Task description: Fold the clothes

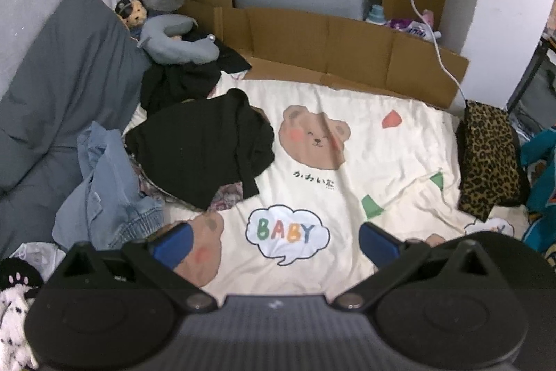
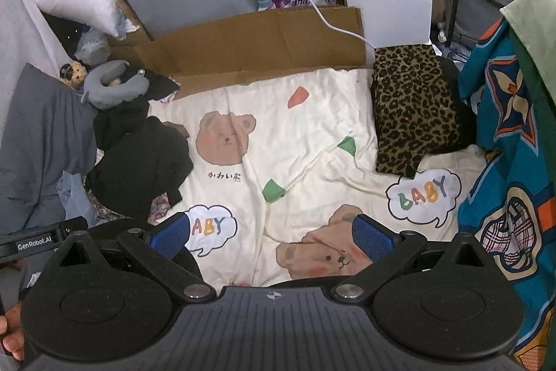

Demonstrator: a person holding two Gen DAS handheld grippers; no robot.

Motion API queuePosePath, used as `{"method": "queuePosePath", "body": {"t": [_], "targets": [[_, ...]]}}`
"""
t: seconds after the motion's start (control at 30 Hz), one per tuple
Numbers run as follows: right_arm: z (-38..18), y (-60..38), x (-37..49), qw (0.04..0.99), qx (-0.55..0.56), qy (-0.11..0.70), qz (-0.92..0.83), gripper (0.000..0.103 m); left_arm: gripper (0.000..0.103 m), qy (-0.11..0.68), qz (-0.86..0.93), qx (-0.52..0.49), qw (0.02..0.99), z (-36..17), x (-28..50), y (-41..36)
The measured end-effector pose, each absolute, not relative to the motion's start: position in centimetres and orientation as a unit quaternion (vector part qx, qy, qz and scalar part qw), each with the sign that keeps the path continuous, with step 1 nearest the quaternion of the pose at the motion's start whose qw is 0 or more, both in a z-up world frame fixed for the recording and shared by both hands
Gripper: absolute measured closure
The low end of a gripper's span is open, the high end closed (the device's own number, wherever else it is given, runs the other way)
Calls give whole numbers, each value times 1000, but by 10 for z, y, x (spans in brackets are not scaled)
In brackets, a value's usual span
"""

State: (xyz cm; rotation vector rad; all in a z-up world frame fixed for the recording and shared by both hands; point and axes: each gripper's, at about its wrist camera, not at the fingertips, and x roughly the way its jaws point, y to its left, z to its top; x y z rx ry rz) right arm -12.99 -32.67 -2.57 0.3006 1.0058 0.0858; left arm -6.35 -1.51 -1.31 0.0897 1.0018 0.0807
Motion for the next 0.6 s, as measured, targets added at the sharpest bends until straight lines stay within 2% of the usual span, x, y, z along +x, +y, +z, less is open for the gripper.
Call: {"method": "queuePosePath", "body": {"t": [0.6], "targets": [[-24, -319, -128, 864, 116, 488, 39, 1, 1, 475, 46, 43, 878, -13, -64, -15]]}}
